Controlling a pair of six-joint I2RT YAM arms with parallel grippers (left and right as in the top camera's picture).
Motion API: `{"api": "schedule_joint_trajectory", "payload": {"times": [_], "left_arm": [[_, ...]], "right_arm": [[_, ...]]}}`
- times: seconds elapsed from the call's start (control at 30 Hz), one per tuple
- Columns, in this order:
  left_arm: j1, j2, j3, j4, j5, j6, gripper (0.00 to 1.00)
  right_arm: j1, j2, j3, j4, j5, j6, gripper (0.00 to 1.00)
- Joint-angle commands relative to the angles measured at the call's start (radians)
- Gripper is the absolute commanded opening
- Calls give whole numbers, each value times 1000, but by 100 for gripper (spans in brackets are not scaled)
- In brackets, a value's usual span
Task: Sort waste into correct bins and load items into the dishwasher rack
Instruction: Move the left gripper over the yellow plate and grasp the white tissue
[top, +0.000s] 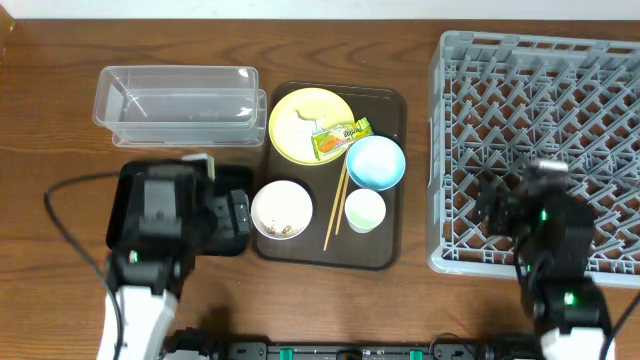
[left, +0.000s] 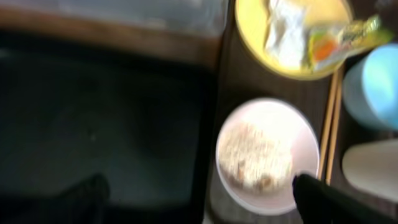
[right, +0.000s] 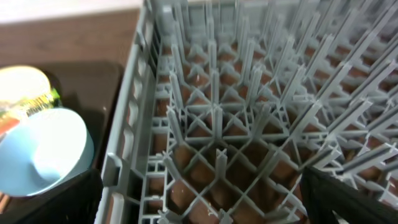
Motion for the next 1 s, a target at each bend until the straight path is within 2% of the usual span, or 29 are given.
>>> {"api": "schedule_joint_trajectory", "payload": {"times": [0.0, 0.17, 0.33, 0.53, 0.77, 0.97], "left_arm": [[6, 108, 108, -121, 1, -8, 96], [6, 212, 114, -174, -13, -9, 96], [6, 291, 114, -199, 42, -13, 96], [6, 306, 133, -149, 74, -7, 96], [6, 343, 298, -66, 70, 67, 96], [-21, 511, 487, 4, 69, 94, 96]], "right_arm": [[11, 114, 112, -66, 2, -11, 99], [11, 238, 187, -122, -5, -10, 99], [11, 251, 188, -117, -5, -10, 99], [11, 248, 188, -109, -8, -10, 99], [11, 249, 188, -103, -8, -10, 99], [11, 250, 188, -103, -8, -10, 99]]}}
